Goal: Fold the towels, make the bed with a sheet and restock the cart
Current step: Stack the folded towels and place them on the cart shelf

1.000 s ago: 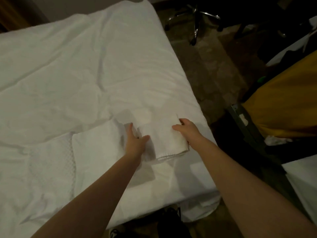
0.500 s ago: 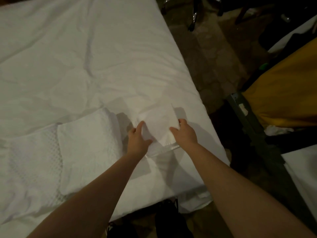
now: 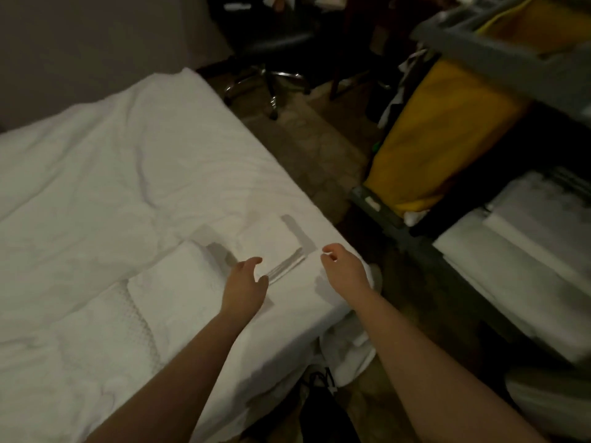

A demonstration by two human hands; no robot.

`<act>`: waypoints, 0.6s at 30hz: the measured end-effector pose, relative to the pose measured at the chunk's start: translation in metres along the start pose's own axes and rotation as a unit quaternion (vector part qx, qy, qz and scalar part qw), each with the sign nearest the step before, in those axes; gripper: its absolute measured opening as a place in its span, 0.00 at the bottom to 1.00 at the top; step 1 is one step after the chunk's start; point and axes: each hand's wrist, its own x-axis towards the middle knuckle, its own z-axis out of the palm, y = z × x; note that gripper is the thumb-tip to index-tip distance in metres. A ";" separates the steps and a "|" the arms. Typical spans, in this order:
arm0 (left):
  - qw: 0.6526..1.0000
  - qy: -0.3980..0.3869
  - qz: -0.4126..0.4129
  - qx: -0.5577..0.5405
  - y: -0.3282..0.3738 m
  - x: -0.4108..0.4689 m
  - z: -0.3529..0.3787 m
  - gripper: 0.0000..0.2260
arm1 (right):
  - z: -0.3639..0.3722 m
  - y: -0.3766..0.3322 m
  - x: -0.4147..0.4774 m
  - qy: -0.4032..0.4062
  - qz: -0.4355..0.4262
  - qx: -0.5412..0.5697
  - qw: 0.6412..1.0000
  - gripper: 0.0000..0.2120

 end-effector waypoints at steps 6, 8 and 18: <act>0.994 -0.015 0.108 -0.011 0.055 -0.081 -0.013 0.12 | -0.052 0.031 -0.124 0.160 0.039 0.112 0.980 0.13; 0.988 -0.021 0.150 -0.039 0.082 -0.104 -0.004 0.11 | -0.071 0.050 -0.157 0.217 0.042 0.152 0.963 0.11; 0.950 -0.144 0.250 -0.122 0.234 -0.154 0.115 0.09 | -0.178 0.182 -0.227 0.398 0.124 0.281 0.865 0.08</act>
